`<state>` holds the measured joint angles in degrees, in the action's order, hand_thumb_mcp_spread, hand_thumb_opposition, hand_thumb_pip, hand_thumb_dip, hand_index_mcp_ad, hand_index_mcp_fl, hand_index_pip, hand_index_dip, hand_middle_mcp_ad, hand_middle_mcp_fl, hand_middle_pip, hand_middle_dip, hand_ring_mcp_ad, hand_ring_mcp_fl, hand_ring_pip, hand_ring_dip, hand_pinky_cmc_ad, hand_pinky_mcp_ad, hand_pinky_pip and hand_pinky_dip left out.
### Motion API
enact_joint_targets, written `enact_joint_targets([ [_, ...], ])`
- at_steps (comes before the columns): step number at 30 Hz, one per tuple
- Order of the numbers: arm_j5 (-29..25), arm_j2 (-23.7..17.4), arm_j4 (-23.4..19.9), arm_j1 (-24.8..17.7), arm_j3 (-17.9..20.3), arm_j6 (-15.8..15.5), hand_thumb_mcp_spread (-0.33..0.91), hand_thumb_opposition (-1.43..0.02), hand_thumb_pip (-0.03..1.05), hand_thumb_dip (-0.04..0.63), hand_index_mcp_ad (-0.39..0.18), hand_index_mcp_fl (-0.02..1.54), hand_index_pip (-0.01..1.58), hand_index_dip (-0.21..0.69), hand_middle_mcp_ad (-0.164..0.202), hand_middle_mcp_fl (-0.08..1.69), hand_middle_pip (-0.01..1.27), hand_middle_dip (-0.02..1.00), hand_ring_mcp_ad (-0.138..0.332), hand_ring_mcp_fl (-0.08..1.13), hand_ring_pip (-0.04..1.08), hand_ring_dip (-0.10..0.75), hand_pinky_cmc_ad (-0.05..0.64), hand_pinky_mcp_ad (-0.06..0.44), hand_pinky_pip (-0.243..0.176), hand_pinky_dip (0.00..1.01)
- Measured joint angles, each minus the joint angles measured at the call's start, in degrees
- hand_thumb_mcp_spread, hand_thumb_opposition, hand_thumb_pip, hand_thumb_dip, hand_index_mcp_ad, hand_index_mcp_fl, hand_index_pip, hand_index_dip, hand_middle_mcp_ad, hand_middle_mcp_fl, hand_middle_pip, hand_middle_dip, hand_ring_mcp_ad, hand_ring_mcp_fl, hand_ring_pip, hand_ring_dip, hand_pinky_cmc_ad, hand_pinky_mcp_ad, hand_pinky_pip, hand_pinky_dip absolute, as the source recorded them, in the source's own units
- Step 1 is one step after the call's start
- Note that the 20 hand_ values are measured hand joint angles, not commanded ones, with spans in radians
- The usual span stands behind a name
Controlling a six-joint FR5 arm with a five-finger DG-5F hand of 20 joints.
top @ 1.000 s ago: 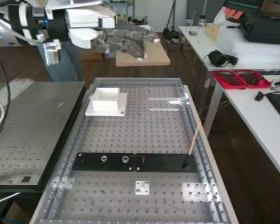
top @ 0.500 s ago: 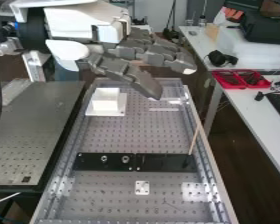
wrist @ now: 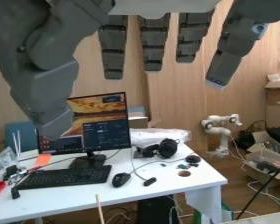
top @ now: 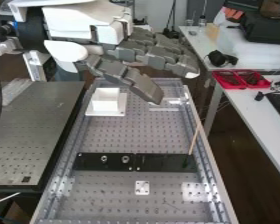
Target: Grab the smaller nut and place it in the white container
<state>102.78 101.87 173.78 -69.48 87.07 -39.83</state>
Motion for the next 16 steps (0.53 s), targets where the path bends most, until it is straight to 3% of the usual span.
enact_joint_targets([
  [16,1.1,-2.0,-1.0,-2.2,1.5,1.8,0.23,-0.76,0.67,0.188,-0.126,0.25,0.1,0.138,0.073,0.05,0.13,0.27,0.148,0.0,0.08,0.112,0.398,0.312,-0.105,0.69],
])
